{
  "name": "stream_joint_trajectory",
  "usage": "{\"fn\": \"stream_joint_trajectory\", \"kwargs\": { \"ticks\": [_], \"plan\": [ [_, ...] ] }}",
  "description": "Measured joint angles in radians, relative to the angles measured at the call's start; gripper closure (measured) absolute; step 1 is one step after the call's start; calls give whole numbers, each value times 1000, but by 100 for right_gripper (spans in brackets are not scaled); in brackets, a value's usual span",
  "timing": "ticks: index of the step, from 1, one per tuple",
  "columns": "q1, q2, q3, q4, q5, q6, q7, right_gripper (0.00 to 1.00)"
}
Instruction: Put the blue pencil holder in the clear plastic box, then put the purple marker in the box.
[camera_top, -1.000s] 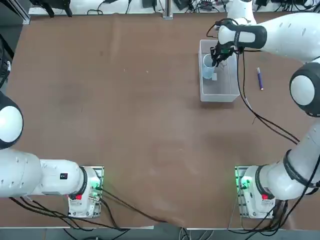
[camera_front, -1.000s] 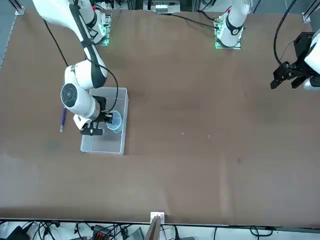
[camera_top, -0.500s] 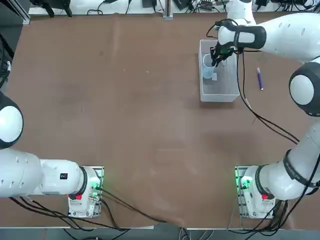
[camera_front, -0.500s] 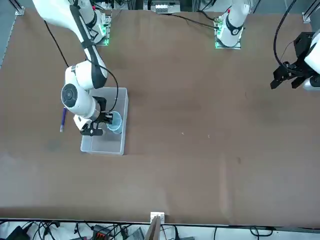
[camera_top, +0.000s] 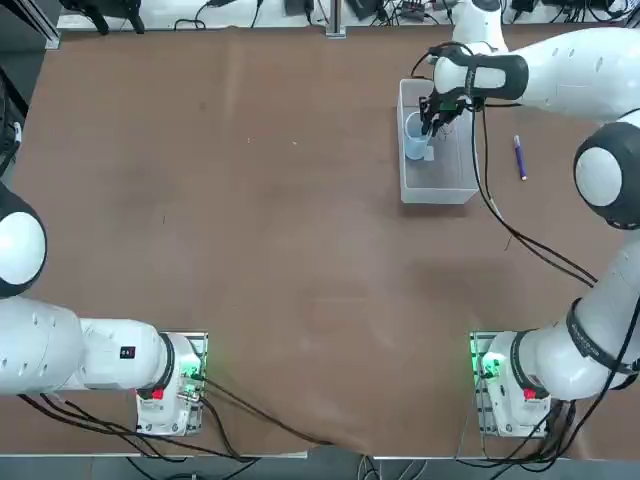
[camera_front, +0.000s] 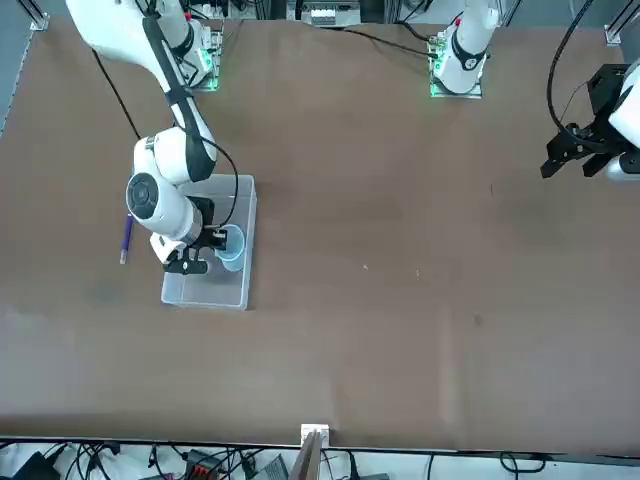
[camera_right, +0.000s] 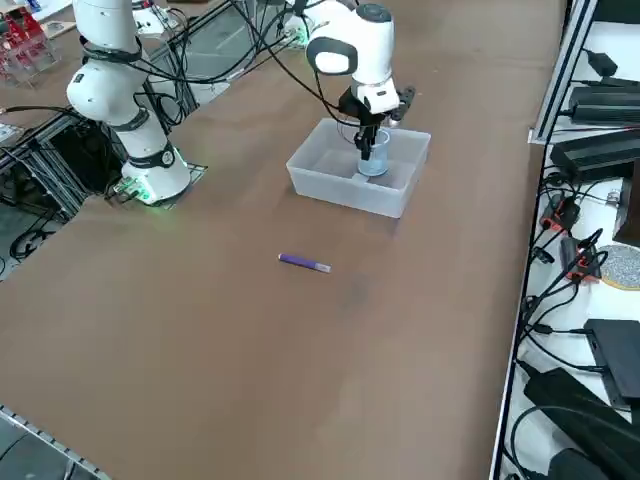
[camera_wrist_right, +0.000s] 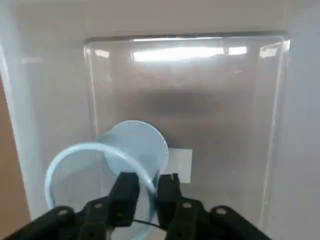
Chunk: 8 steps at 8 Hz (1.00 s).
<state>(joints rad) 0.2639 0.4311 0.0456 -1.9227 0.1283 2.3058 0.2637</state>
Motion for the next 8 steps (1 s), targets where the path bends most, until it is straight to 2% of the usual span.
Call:
{"fn": "stream_joint_trajectory", "kwargs": {
  "ticks": [2, 4, 6, 8],
  "plan": [
    [0, -4, -1, 25, 0, -10, 0, 33],
    [-2, -43, -20, 72, 0, -119, 0, 1],
    [-15, -114, -79, 127, -2, -279, -13, 0],
    [-71, -173, -143, 143, -7, -355, -130, 0]
  ]
}}
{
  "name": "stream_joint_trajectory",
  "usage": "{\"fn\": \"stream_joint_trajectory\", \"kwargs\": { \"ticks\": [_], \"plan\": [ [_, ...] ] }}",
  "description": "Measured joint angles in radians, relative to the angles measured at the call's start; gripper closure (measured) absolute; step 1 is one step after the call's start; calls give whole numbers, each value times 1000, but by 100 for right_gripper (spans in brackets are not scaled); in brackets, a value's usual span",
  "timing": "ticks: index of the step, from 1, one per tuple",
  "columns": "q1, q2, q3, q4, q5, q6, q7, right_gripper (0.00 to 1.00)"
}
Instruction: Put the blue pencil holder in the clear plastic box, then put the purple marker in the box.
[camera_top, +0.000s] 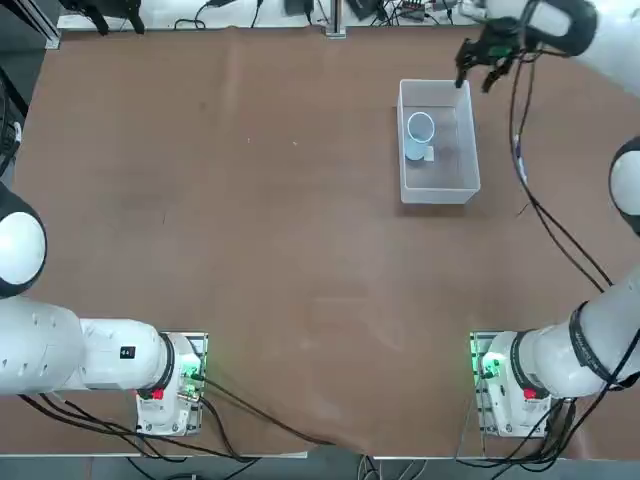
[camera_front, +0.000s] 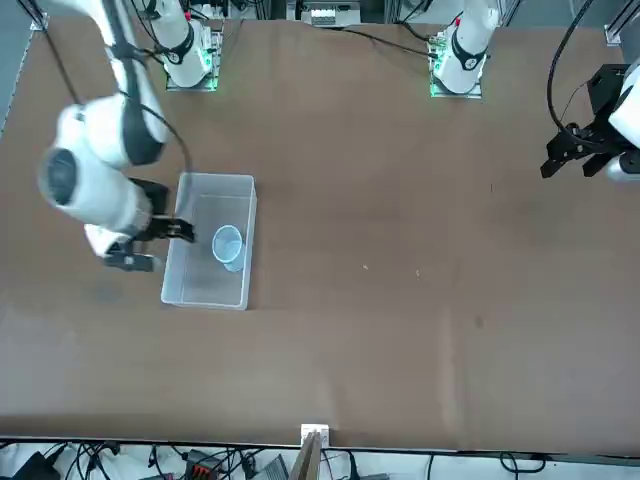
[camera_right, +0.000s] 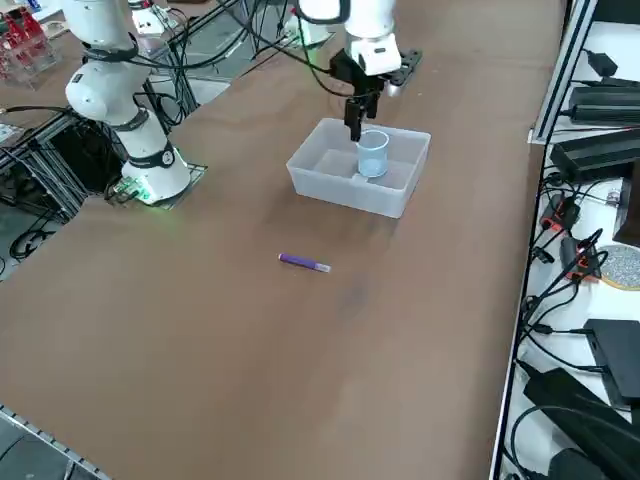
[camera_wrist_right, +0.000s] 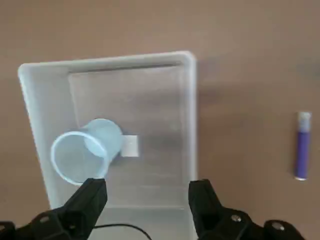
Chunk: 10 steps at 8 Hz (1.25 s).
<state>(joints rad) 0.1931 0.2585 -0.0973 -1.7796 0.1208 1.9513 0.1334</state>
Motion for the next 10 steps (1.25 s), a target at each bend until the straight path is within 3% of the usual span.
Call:
{"fn": "stream_joint_trajectory", "kwargs": {
  "ticks": [3, 8, 10],
  "plan": [
    [-139, 6, -30, -47, -74, 43, -167, 2],
    [-232, 61, -30, -299, -86, 423, -265, 7],
    [-254, 106, -30, -339, -87, 509, -303, 10]
  ]
}}
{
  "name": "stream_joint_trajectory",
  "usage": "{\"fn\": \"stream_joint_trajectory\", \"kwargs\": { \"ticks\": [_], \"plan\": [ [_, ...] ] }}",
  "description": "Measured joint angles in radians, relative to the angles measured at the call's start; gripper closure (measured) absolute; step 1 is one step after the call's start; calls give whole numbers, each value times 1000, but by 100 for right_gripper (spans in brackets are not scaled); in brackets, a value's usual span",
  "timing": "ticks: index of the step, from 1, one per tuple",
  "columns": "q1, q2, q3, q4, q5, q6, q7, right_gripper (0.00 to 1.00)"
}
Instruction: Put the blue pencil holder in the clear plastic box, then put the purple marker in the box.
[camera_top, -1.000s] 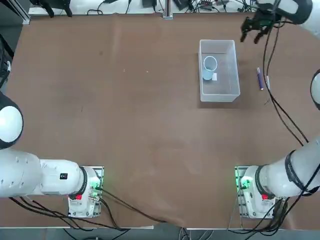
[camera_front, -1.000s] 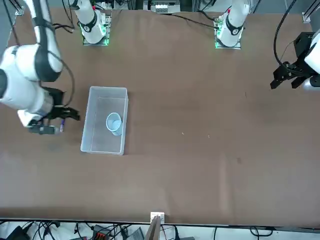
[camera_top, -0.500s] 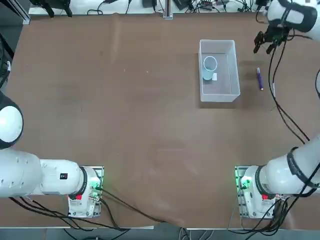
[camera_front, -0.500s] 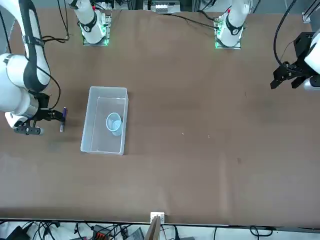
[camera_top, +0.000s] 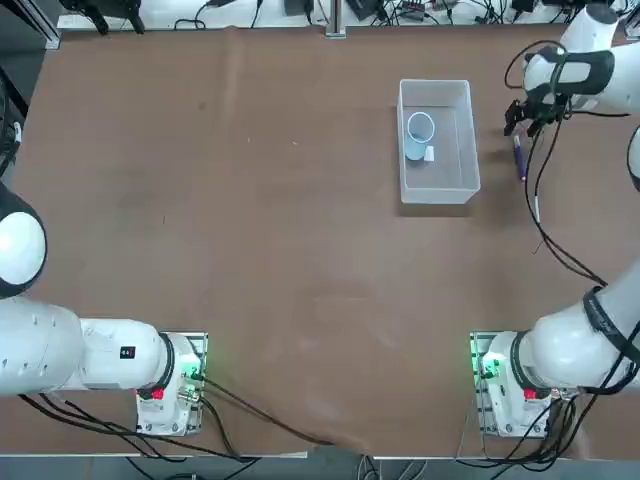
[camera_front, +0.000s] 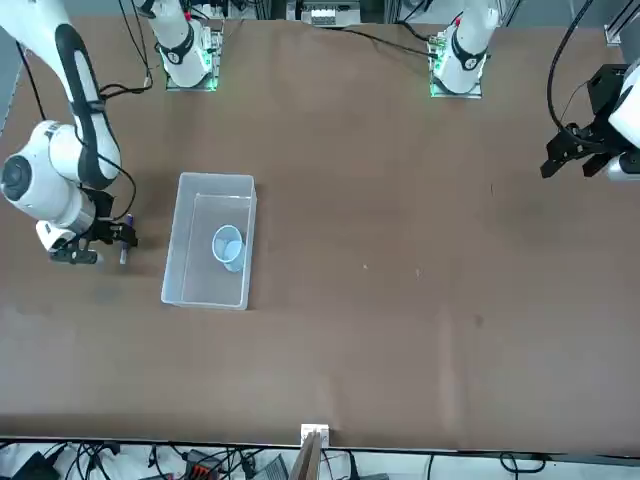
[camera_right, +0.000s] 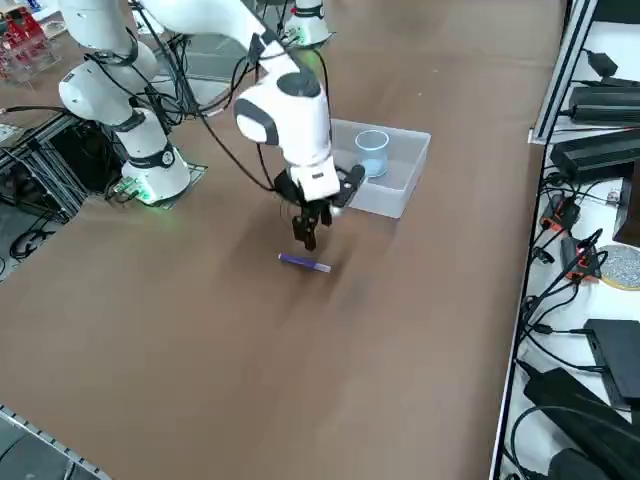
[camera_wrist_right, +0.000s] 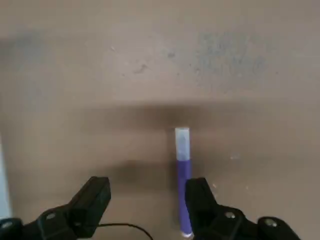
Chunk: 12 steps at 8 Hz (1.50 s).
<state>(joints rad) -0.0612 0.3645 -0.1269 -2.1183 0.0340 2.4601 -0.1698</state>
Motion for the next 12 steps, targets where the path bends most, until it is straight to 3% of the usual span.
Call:
{"fn": "stream_joint_trajectory", "kwargs": {
  "ticks": [3, 9, 12],
  "plan": [
    [-51, 38, 0, -1, 0, 21, -55, 11],
    [-66, 96, 2, -2, 0, 60, -83, 25],
    [-66, 98, 7, -2, 0, 60, -84, 40]
  ]
}}
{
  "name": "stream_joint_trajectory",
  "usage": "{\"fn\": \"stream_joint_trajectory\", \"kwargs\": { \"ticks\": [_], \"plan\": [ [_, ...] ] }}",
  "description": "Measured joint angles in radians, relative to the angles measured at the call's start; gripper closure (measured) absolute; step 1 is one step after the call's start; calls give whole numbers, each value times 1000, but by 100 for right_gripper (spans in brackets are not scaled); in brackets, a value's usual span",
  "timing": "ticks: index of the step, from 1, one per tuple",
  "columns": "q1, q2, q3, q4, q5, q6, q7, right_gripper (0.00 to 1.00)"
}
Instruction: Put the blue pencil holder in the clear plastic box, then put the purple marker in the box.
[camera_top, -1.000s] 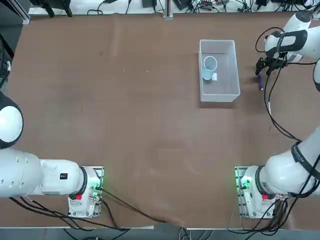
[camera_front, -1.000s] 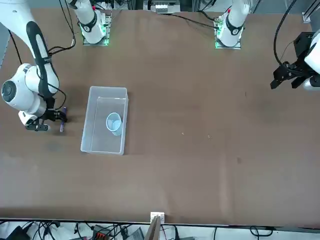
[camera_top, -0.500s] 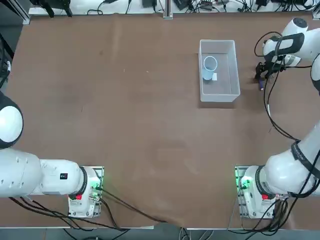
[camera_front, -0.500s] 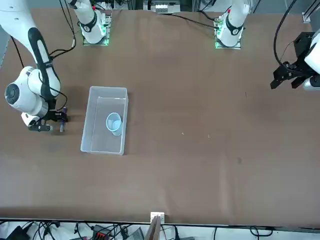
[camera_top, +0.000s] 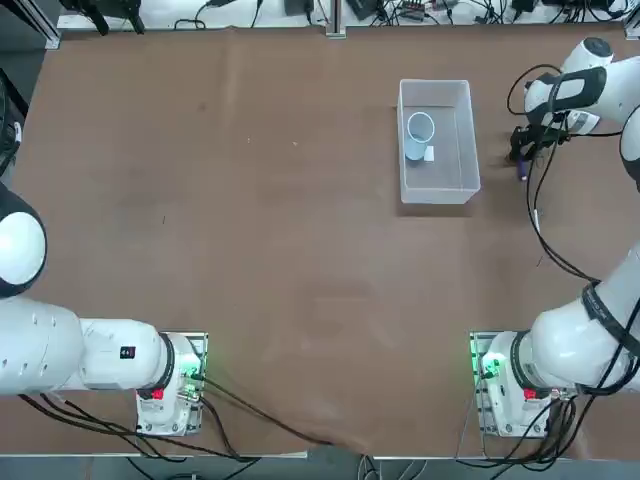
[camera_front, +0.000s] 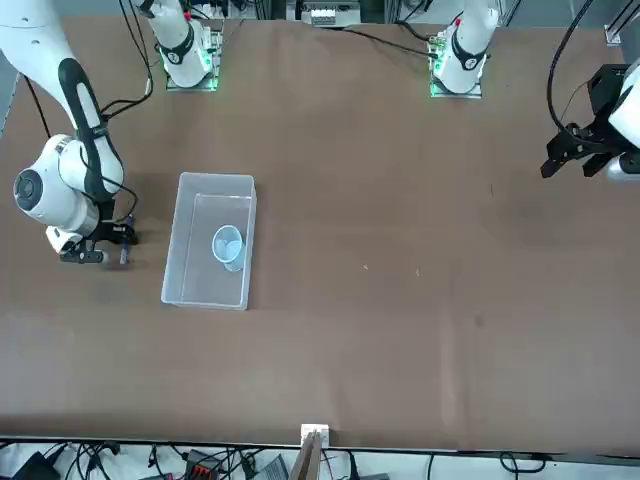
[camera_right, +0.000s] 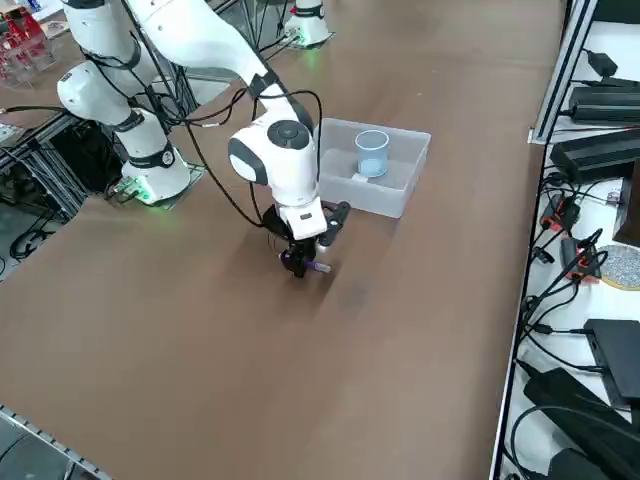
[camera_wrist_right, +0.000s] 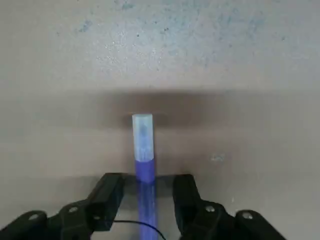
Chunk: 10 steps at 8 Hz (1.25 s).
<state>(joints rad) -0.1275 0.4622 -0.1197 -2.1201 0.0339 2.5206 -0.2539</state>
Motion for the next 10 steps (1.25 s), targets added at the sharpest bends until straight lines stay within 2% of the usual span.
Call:
{"fn": "stream_joint_trajectory", "kwargs": {
  "ticks": [2, 3, 4, 7, 10],
  "plan": [
    [0, -5, 1, 1, 0, 0, -1, 66],
    [0, -6, 1, 1, 0, 0, -3, 70],
    [0, -9, 2, 1, 0, -2, -3, 85],
    [1, -15, 2, 4, 0, -12, -4, 85],
    [2, -113, 5, 51, 0, -164, -9, 85]
  ]
}}
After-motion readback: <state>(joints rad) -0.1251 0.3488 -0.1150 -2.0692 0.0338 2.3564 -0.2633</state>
